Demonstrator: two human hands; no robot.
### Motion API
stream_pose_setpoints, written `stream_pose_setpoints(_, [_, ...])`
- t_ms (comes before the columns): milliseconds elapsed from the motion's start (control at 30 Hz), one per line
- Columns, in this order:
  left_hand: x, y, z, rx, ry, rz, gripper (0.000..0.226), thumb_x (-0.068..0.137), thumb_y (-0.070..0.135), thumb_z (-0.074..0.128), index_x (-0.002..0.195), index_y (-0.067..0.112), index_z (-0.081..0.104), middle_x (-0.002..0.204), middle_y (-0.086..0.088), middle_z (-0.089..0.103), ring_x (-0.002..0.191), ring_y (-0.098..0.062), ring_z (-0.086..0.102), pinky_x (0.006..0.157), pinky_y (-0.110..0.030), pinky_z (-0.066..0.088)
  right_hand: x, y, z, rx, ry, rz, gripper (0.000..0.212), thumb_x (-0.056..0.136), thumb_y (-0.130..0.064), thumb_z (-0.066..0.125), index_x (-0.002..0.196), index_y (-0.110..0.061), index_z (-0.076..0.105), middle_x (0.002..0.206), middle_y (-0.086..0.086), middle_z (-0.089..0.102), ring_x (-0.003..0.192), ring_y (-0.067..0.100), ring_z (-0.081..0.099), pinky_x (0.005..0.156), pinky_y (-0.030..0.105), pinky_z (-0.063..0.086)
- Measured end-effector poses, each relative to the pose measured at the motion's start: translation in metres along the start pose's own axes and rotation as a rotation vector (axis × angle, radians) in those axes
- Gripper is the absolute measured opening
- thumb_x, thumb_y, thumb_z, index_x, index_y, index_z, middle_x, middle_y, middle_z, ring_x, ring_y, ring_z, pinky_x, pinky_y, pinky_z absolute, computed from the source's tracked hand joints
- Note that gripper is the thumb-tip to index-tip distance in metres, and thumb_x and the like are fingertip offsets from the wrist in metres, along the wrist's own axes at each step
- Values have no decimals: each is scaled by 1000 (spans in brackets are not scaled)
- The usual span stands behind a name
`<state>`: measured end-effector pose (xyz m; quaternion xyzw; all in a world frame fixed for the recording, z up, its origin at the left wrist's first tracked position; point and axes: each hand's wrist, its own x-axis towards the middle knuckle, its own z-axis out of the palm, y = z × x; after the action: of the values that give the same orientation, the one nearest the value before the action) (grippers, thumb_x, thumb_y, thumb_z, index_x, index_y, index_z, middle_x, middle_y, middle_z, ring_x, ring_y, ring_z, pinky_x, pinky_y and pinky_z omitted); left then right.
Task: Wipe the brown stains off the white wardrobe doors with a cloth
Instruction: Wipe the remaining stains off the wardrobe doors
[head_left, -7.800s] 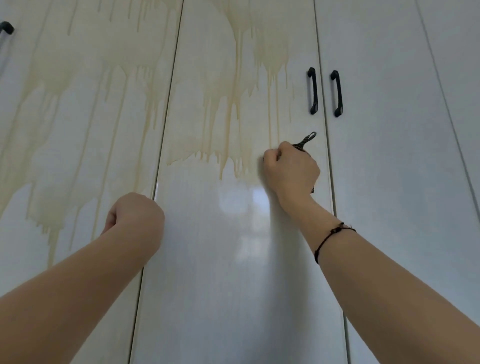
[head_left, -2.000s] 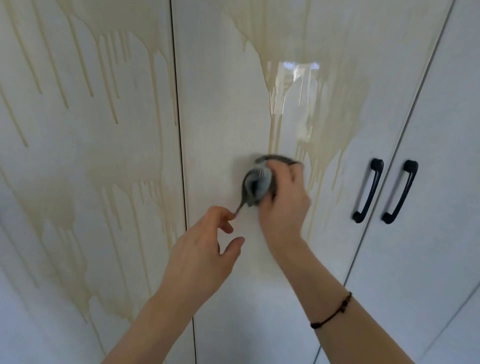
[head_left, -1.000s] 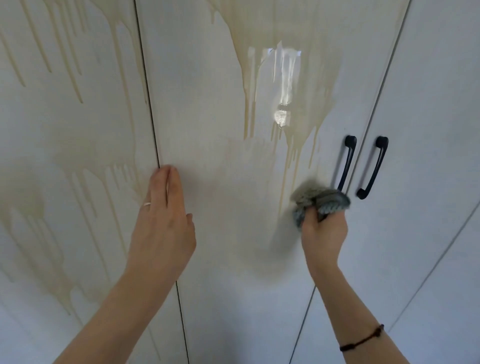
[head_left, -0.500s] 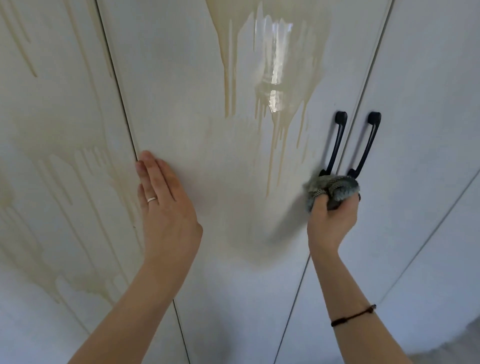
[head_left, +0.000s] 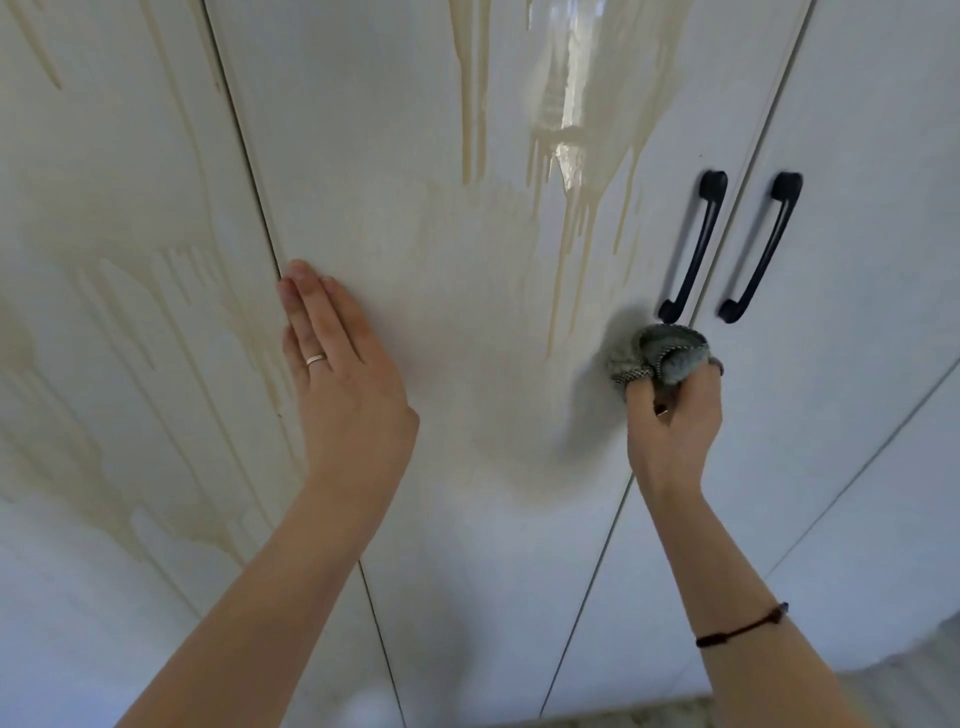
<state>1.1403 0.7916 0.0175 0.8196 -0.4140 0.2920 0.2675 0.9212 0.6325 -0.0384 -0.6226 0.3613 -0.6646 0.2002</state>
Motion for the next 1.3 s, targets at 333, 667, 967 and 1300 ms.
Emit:
stream_pose_setpoints(333, [-1, -8, 3, 28, 17, 44, 85, 77, -5, 34, 152, -14, -4, 160, -35, -8, 151, -46, -5, 121, -53, 22, -172, 99, 27, -485, -731, 142, 15, 85, -6, 66, 93, -18, 64, 99, -4, 55, 70, 15, 54, 60, 12, 36])
stream_pose_setpoints(667, [-4, -7, 7, 43, 95, 78, 87, 75, -12, 39, 152, -14, -1, 160, -35, -6, 151, -45, -7, 122, -53, 20, 34, -68, 50, -70, 113, -185, 32, 81, -21, 49, 111, -27, 55, 111, -13, 46, 88, -4, 53, 64, 7, 41])
stream_pose_setpoints(967, [4, -18, -6, -107, 210, 121, 71, 77, -12, 38, 147, -15, 31, 155, -34, 24, 147, -46, 25, 116, -45, 31, -35, -24, 56, -294, -277, -464, 40, 73, -8, 53, 112, -17, 52, 92, 15, 61, 69, 29, 60, 57, 29, 51])
stream_pose_setpoints(1300, [95, -8, -84, -204, 412, 97, 84, 77, -12, 45, 156, -3, 17, 160, -30, 16, 150, -42, 15, 123, -43, 22, 94, -132, 72, -193, 200, -362, 29, 80, -19, 42, 104, -10, 55, 102, 3, 50, 85, 23, 54, 64, 33, 46])
